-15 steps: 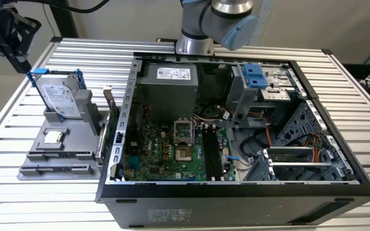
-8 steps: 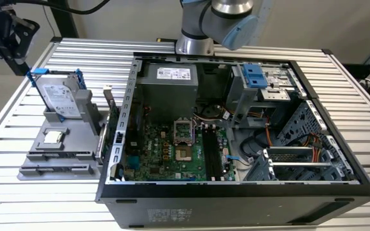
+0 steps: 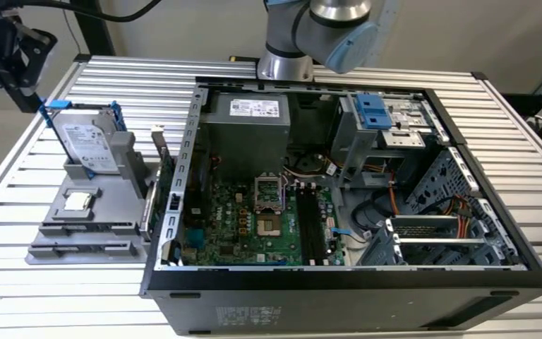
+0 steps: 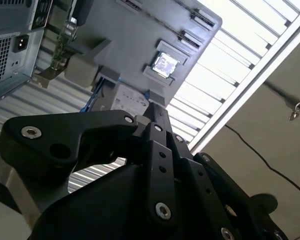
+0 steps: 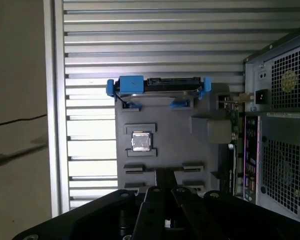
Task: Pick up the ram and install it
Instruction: 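Reach for the ram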
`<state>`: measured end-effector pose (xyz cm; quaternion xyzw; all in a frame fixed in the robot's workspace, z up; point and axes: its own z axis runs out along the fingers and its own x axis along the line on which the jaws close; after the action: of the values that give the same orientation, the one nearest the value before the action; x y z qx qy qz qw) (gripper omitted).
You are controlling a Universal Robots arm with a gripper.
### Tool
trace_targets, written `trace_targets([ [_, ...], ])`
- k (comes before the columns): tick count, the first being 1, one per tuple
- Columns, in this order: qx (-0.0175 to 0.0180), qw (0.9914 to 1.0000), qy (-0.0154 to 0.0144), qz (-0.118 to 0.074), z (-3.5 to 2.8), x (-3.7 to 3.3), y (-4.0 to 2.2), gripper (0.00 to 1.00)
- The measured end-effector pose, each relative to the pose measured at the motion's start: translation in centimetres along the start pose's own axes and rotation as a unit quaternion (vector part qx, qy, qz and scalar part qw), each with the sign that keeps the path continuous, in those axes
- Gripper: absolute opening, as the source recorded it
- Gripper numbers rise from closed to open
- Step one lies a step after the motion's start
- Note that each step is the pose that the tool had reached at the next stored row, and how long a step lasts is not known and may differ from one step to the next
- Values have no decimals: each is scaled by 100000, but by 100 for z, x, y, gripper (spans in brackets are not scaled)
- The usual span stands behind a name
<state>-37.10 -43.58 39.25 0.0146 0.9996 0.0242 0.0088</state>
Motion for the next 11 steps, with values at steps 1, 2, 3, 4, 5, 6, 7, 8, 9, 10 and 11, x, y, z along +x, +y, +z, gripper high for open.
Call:
trace_targets([
  [1, 2, 100000, 11, -70, 0, 0, -4, 0],
  [2, 3, 100000, 18, -149, -1, 0, -9, 0],
  [3, 2, 100000, 25, -232, -1, -1, -15, 0],
  [4, 0, 100000, 28, -299, -1, 0, -18, 0],
  [5, -2, 99999, 33, -371, -2, -1, -22, 0],
  [6, -6, 99999, 31, -442, -1, -1, -28, 0],
  [7, -9, 99999, 32, -506, -1, -1, -33, 0],
  [8, -10, 99998, 37, -572, -2, -1, -39, 0],
  [9, -7, 99998, 45, -636, -2, -1, -45, 0],
  [10, -10, 99998, 48, -700, -3, -1, -52, 0],
  [11, -9, 99997, 52, -771, -3, -2, -61, 0],
])
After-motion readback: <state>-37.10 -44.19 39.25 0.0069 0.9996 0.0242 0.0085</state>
